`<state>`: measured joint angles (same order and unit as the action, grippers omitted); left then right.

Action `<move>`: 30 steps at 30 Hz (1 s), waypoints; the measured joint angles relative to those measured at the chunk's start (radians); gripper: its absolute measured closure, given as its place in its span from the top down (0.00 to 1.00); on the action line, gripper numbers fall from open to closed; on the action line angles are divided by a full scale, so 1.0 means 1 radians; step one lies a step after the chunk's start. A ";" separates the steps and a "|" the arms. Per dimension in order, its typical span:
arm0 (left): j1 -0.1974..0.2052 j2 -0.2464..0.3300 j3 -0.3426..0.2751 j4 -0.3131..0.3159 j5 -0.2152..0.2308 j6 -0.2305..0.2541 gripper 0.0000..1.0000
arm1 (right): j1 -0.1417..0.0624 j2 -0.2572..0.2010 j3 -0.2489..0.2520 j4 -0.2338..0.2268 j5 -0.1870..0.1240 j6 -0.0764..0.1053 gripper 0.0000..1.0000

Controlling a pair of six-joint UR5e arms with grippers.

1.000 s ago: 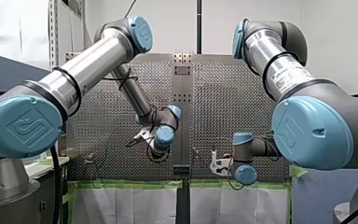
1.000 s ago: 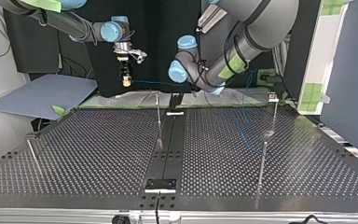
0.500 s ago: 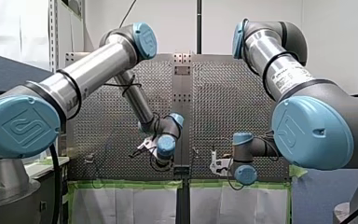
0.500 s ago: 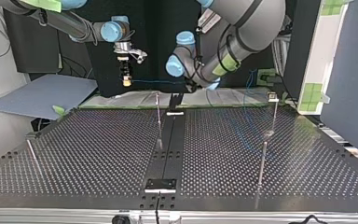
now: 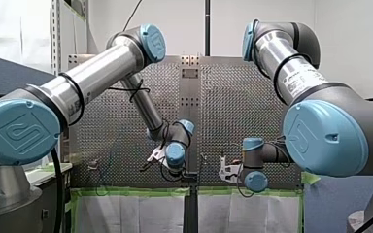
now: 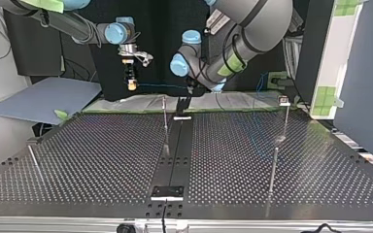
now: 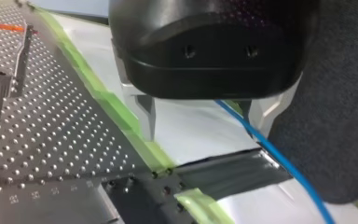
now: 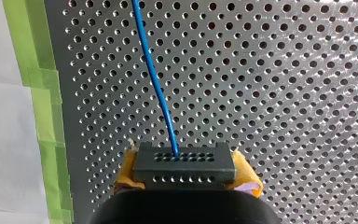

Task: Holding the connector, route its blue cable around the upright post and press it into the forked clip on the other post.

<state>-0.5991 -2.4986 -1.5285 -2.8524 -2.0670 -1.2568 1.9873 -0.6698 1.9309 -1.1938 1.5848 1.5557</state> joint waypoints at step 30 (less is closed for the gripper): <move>0.014 -0.056 0.015 0.176 0.141 -0.239 1.00 | 0.001 0.000 -0.038 0.064 -0.026 -0.004 0.00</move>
<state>-0.5852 -2.5546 -1.5139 -2.6765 -1.9256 -1.4953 1.9886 -0.6698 1.8931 -1.1299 1.5588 1.5518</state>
